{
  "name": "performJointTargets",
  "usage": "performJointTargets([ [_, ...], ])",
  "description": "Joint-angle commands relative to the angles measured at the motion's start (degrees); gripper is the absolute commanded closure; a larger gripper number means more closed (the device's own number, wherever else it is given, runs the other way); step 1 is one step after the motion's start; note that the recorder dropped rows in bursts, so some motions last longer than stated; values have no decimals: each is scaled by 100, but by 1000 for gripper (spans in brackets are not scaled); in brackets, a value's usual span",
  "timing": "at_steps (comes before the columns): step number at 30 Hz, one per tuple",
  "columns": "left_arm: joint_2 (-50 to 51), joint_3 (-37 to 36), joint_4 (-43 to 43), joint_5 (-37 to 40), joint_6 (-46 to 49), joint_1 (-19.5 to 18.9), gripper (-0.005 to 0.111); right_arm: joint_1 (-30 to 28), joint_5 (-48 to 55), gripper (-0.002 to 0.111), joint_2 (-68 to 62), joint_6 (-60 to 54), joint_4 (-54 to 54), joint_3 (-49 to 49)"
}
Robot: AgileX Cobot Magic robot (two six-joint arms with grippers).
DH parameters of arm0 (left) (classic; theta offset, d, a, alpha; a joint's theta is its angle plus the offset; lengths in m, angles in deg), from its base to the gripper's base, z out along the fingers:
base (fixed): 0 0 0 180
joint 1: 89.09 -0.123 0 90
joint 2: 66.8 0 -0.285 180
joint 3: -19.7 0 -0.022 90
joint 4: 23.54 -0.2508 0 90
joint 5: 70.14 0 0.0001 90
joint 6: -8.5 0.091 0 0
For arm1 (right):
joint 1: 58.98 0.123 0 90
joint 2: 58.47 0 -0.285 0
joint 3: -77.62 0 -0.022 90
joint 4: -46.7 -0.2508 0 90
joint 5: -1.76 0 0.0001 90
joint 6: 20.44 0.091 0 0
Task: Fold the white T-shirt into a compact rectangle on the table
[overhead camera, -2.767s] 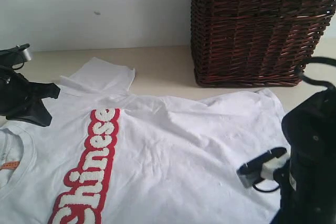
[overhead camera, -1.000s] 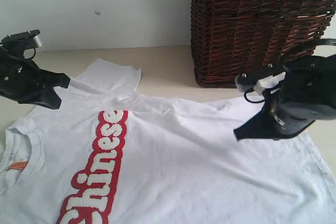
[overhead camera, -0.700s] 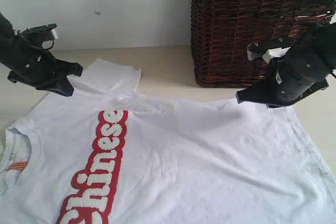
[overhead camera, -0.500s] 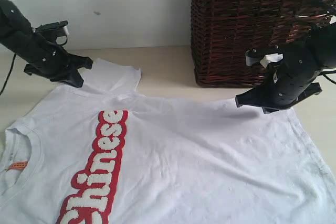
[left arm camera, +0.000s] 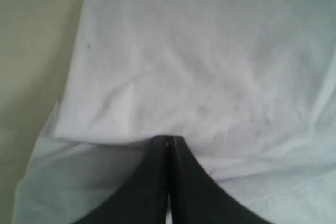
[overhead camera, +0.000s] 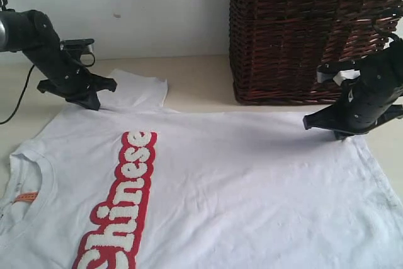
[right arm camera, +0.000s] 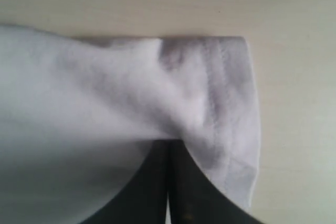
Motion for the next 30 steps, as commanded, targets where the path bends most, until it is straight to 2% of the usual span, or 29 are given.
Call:
performJointTargets([
  [1,132,52,-196,77,-142,-55,107,-91,106,108,-118,-65,99,-28],
  [11,132,194,-473,-49,-449,-162,107,-91,59,108,381,-165,-82,-28],
  [15,-25,301,-51,-110,-555,-255,107,-91,-28,108,796,-894,-913,-28],
  [19,-506,361,260,-55,-7,-184,107,-91,-4,108,1194,-1675,-1791,-28],
  [24,-1009,341,108,642,26,-85,107,-91,308,108,1616,-2577,-2887,-28],
  [27,-1329,-50,97,1001,80,-18,107,-91,774,108,1871,-3383,-3731,-28],
  [30,-1896,-872,149,810,170,54,107,-91,1205,108,2098,-3955,-4401,-28],
])
